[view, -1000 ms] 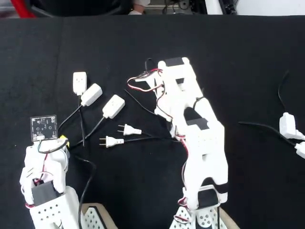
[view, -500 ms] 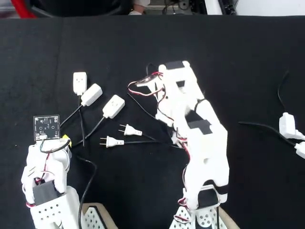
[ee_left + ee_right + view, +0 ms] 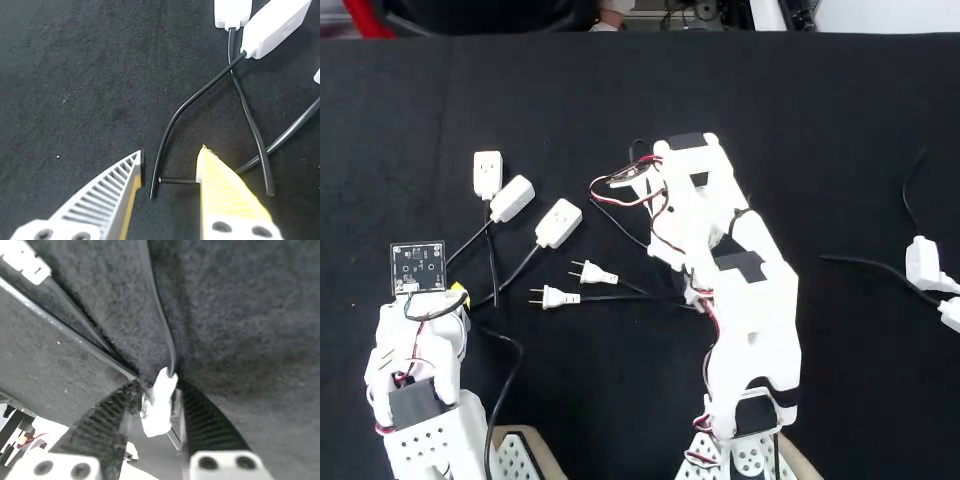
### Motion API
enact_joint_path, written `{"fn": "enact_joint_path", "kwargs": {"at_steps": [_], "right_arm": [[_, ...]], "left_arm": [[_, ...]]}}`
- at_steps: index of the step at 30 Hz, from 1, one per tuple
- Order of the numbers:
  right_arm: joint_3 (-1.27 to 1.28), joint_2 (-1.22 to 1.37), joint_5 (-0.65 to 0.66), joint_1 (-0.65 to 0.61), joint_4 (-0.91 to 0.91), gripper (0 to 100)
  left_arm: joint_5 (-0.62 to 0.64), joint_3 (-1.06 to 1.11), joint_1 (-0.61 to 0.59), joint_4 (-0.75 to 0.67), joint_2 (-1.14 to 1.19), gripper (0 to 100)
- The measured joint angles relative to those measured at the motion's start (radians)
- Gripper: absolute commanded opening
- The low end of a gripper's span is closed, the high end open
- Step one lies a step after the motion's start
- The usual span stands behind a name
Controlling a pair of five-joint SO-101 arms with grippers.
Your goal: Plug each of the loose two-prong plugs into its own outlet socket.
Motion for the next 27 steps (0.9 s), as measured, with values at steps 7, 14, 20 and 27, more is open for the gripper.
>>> {"fn": "enact_joint_path", "kwargs": {"at_steps": [7, 14, 20, 27], "right_arm": [[0.0, 0.0, 0.0, 0.0, 0.0, 6.4], [0.0, 0.0, 0.0, 0.0, 0.0, 1.2], [0.0, -0.063, 0.0, 0.0, 0.0, 1.2], [0.017, -0.365, -0.054, 0.002, 0.0, 1.2]], "left_arm": [[0.0, 0.0, 0.0, 0.0, 0.0, 18], [0.0, 0.0, 0.0, 0.0, 0.0, 18], [0.0, 0.0, 0.0, 0.0, 0.0, 18], [0.0, 0.0, 0.008, 0.0, 0.0, 18]]}}
